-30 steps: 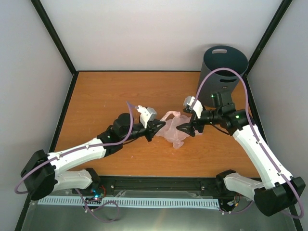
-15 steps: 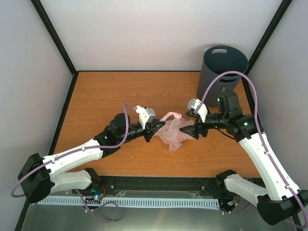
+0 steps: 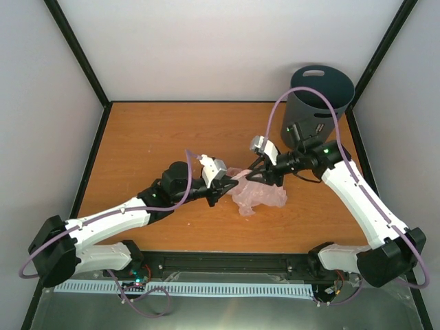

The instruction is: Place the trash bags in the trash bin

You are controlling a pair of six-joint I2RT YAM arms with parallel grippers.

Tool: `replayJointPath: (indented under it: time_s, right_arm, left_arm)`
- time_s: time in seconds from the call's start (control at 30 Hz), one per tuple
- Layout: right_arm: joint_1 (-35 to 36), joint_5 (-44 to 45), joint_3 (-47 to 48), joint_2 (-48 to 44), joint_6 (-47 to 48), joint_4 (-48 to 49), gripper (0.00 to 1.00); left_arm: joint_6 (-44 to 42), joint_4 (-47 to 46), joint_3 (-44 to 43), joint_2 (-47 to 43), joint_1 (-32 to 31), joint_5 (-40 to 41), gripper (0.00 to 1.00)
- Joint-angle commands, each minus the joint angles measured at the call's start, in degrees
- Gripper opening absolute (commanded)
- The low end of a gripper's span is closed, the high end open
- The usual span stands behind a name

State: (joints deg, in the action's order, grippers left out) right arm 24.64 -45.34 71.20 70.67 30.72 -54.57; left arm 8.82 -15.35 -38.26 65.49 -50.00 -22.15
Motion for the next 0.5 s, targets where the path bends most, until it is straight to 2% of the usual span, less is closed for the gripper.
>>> replayJointPath:
  time_s: [0.0, 0.03, 0.07, 0.1, 0.2, 0.3, 0.47]
  right_arm:
    - [1.45, -2.88, 9.25, 1.06, 0.39, -5.18, 0.06]
    - [1.42, -1.20, 10.77, 0.49, -0.49, -4.82, 0.03]
    - [1.41, 0.57, 11.71, -0.71, -1.62, -3.22, 0.03]
    - [1.31, 2.23, 12.02, -2.29, -2.38, -1.90, 0.03]
    - [0.88, 5.20, 11.30, -8.11, -3.13, -0.94, 0.03]
    - [0.71, 6.19, 9.76, -11.48, -3.95, -2.03, 0.03]
    - [0.24, 10.71, 3.43, -17.35, -5.35, -0.44, 0.03]
  left_arm:
    - [0.16, 4.93, -4.14, -0.04, -0.71, 6.07, 0.30]
    - [1.33, 5.73, -4.36, -0.92, -0.71, 8.01, 0.46]
    - [2.27, 6.19, -4.01, -2.42, -0.67, 9.97, 0.58]
    - [2.92, 6.24, -3.16, -4.16, -0.71, 11.86, 0.62]
    - [4.45, 7.88, -0.26, -10.07, -0.63, 17.91, 0.70]
    - [4.53, 8.69, 3.13, -14.19, -0.54, 18.73, 0.70]
    - [11.36, 7.85, 8.48, -13.07, -0.44, 24.41, 0.77]
